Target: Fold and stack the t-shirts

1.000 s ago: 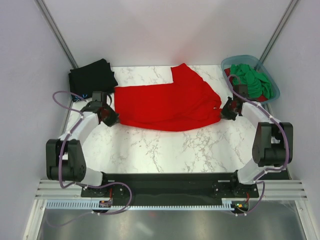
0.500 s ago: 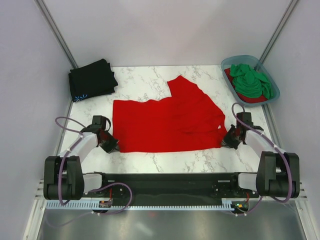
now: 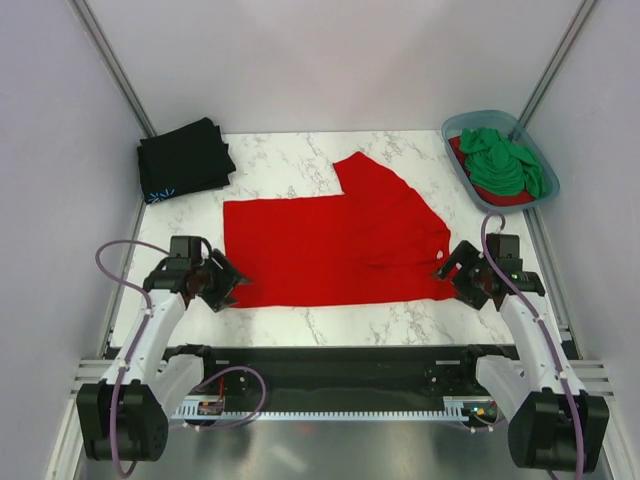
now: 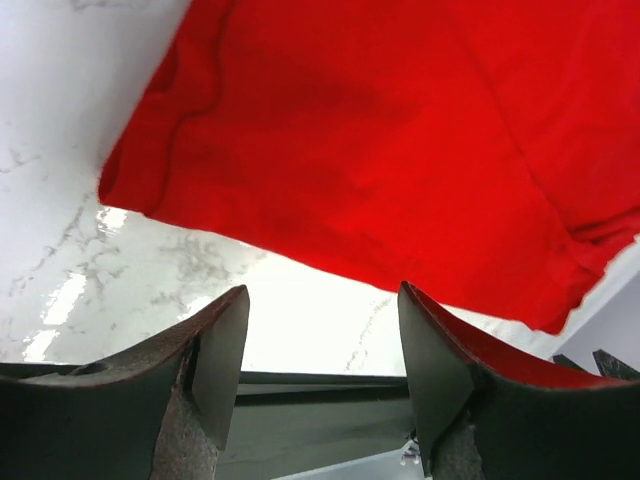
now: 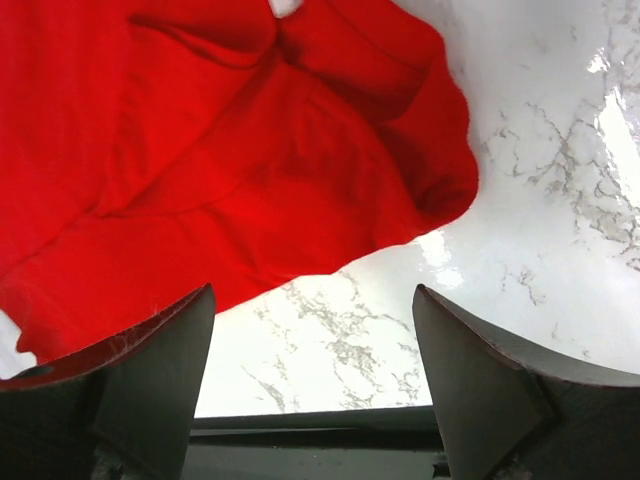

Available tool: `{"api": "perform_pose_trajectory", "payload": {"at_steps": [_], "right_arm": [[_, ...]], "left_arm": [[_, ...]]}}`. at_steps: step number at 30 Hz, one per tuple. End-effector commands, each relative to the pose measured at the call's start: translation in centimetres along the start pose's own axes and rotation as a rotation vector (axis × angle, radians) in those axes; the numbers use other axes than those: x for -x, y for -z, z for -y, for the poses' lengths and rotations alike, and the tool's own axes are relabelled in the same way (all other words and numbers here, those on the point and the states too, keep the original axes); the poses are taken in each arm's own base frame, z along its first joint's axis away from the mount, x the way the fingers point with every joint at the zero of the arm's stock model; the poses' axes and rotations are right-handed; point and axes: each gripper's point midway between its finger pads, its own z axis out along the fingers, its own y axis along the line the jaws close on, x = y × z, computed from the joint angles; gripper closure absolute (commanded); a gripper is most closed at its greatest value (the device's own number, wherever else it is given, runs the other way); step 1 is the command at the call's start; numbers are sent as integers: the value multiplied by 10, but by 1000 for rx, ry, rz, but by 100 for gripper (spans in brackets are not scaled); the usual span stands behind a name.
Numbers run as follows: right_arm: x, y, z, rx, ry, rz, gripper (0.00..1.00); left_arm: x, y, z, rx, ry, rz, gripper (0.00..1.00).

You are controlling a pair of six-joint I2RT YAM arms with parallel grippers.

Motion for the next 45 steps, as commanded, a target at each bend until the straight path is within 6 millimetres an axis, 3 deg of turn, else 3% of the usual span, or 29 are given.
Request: {"api": "perform_pose_trajectory", "payload": {"at_steps": [1, 4, 6, 7, 8, 10, 11, 12, 13, 16, 20, 23, 25, 26, 28, 31, 34, 40, 45], "right_arm": [[17, 21, -27, 100, 46, 65, 12], [39, 25, -55, 166, 115, 102, 12], [65, 19, -81, 178, 147, 116, 12], [71, 14, -93, 186, 175, 109, 12], [96, 3, -112, 186, 186, 124, 12], [108, -14, -142, 195, 234, 93, 12], [113, -45, -144, 153, 230, 33, 12], [143, -41, -176, 200, 253, 87, 12], [155, -51, -190, 212, 266, 95, 12], [210, -108, -243, 283, 301, 117, 9], [245, -162, -274, 346, 298, 127, 9], [260, -194, -297, 460, 285, 178, 8], [261, -209, -302, 491, 277, 167, 9], [262, -227, -304, 508, 275, 157, 10], [247, -251, -306, 556, 286, 104, 11], [235, -264, -317, 647, 311, 89, 12], [216, -282, -313, 684, 305, 28, 15], [165, -295, -316, 706, 389, -71, 25], [156, -301, -308, 659, 421, -74, 51]], "left_arm": [[14, 38, 42, -145, -109, 45, 31], [33, 48, 48, -127, -251, 122, 30], [53, 55, 49, -82, -334, 202, 31], [59, 57, 46, -55, -345, 225, 35], [68, 60, 45, -25, -349, 257, 36], [74, 64, 50, -33, -381, 280, 36], [75, 64, 51, -34, -392, 286, 36], [76, 64, 50, -30, -412, 290, 37], [76, 62, 48, -25, -417, 291, 37], [71, 56, 48, -40, -414, 267, 38], [70, 53, 48, -43, -416, 251, 38], [70, 51, 47, -38, -416, 247, 38], [70, 51, 47, -37, -414, 250, 38], [70, 51, 46, -35, -414, 248, 38], [69, 50, 46, -37, -412, 245, 39], [69, 47, 46, -34, -409, 231, 40], [68, 45, 45, -33, -408, 222, 41], [67, 44, 45, -35, -407, 217, 42], [67, 45, 45, -37, -408, 222, 43]]}}
